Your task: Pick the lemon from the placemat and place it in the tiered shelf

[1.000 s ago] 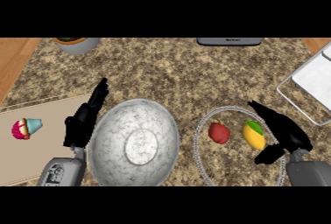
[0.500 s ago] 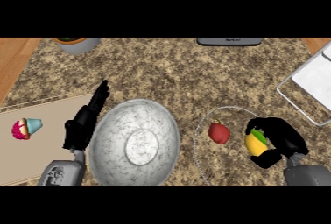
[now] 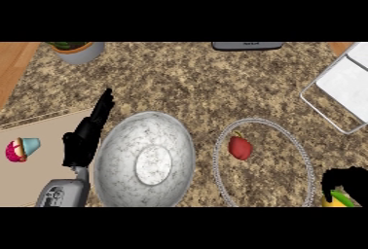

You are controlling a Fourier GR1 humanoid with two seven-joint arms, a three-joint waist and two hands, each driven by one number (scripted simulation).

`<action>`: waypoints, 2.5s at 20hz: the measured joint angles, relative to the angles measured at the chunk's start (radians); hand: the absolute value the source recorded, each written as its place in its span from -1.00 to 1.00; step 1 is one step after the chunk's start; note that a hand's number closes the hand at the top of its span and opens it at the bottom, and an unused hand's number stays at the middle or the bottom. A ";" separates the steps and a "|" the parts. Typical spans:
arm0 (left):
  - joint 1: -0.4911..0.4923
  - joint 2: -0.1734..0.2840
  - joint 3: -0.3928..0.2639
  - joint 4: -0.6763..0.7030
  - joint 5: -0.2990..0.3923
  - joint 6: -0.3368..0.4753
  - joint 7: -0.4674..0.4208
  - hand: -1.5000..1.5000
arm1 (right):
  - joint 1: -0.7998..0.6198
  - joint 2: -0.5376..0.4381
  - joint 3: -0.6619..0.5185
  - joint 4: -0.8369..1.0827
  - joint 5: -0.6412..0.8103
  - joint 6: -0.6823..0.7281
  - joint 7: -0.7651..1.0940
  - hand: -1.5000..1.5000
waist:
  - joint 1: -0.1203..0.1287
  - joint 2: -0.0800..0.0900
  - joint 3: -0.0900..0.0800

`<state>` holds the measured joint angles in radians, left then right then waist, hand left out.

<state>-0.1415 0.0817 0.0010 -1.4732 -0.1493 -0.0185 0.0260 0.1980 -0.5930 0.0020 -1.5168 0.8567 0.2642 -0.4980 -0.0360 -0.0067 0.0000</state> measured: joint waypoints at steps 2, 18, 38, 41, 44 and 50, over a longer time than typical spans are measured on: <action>-0.007 0.003 0.009 0.011 0.006 -0.003 -0.001 0.00 | 0.082 -0.056 -0.043 -0.002 -0.036 -0.032 -0.129 1.00 | -0.002 0.001 0.000; 0.019 -0.009 -0.013 -0.012 -0.011 0.003 0.001 0.00 | 0.380 -0.221 -0.476 -0.142 -0.756 0.140 -0.342 1.00 | 0.008 0.001 -0.002; -0.021 -0.016 -0.015 0.011 -0.006 -0.014 0.005 0.00 | 0.106 -0.433 -0.884 -0.049 -1.247 0.285 0.130 1.00 | 0.038 0.007 -0.001; -0.034 -0.018 -0.017 0.012 -0.012 -0.011 0.013 0.00 | 0.021 -0.458 -0.857 -0.006 -1.238 0.264 0.177 1.00 | 0.041 0.008 -0.001; -0.041 -0.012 -0.011 0.016 -0.006 -0.021 0.016 0.00 | -0.076 -0.506 -0.826 0.065 -1.231 0.241 0.212 1.00 | 0.045 0.008 0.000; -0.023 -0.011 -0.012 -0.004 -0.005 -0.026 0.013 0.00 | -0.246 -0.541 -0.728 0.158 -1.169 0.166 0.236 1.00 | 0.049 0.009 0.000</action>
<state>-0.1648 0.0712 -0.0113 -1.4771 -0.1541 -0.0444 0.0386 -0.0485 -1.1342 -0.7258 -1.3591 -0.3120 0.4301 -0.2624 0.0129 0.0020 -0.0004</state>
